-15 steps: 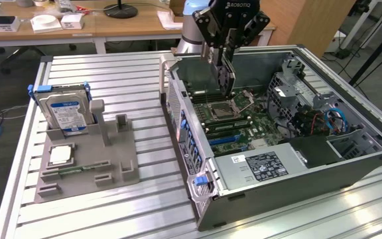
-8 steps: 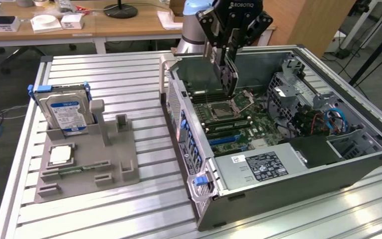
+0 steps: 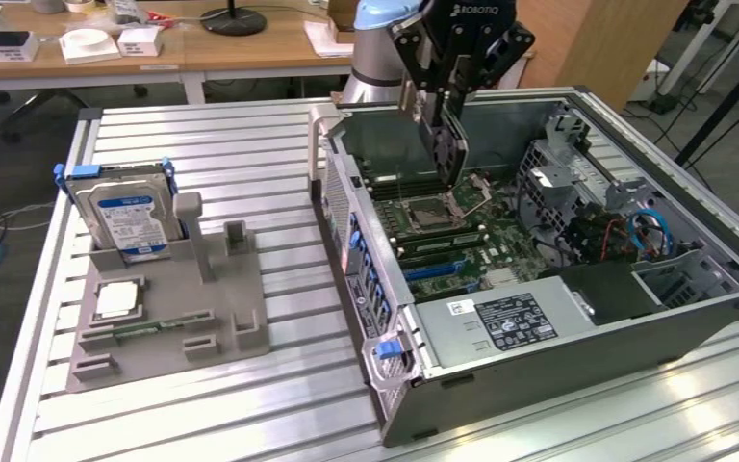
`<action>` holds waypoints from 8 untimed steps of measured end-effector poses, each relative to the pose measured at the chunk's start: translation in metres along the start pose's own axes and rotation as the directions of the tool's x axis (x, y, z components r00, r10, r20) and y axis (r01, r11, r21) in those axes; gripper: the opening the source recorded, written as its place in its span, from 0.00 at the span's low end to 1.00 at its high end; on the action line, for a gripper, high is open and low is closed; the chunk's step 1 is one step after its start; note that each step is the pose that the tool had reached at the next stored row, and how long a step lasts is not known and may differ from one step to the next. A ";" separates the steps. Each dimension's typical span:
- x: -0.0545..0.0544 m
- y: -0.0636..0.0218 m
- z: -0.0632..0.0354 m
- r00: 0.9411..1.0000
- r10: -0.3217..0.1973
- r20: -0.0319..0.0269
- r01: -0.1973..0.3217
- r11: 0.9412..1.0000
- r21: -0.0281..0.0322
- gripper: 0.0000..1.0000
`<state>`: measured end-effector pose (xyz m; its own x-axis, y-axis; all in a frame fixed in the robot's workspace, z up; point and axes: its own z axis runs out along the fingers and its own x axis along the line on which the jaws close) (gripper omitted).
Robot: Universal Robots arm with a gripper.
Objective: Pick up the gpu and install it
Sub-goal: 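Pick up the gpu and move the gpu toward the slot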
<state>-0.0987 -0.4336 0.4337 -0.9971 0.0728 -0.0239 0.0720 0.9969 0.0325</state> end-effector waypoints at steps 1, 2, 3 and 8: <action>-0.001 0.0000 0.0000 1.000 0.000 0.000 0.000 1.000 0.000 0.26; -0.002 0.0001 0.0001 1.000 0.000 0.000 0.000 1.000 0.000 0.26; -0.003 0.0002 0.0001 1.000 0.000 0.000 0.000 1.000 0.000 0.26; -0.006 0.0004 0.0002 1.000 0.000 0.000 0.000 1.000 0.000 0.26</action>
<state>-0.0923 -0.4336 0.4337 -0.9971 0.0728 -0.0239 0.0720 0.9969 0.0325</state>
